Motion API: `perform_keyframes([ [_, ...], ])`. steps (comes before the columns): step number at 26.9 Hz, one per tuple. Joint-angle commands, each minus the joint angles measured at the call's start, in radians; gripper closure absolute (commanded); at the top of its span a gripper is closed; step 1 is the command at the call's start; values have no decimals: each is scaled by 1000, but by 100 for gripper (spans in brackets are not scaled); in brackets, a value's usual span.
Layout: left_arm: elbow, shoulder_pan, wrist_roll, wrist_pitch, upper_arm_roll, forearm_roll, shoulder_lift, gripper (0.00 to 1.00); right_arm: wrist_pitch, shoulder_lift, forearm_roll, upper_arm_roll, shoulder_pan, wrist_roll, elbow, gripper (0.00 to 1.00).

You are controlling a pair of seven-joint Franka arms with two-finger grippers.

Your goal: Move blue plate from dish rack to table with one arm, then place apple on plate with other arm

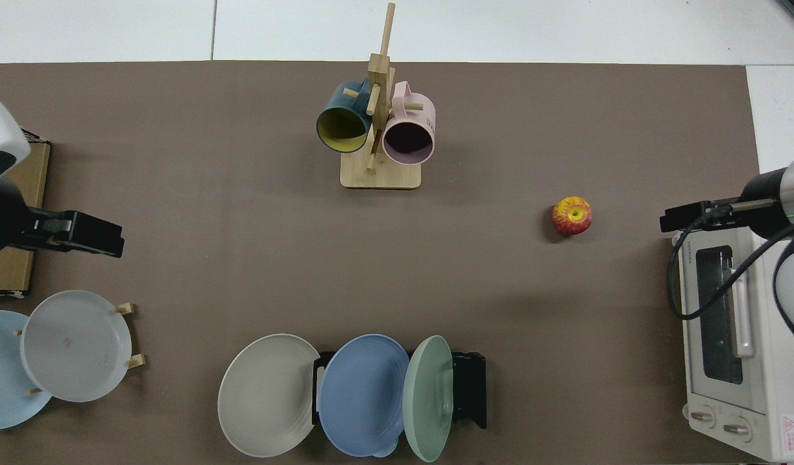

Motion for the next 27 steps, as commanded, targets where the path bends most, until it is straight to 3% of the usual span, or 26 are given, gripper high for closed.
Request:
perform_keyframes([
  [1, 33, 4, 11, -21, -4, -1, 13, 1, 9, -13, 3, 1, -4, -19, -12, 0],
  [27, -50, 27, 8, 3, 4, 10, -38, 0, 9, -13, 3, 1, -4, -19, -12, 0],
])
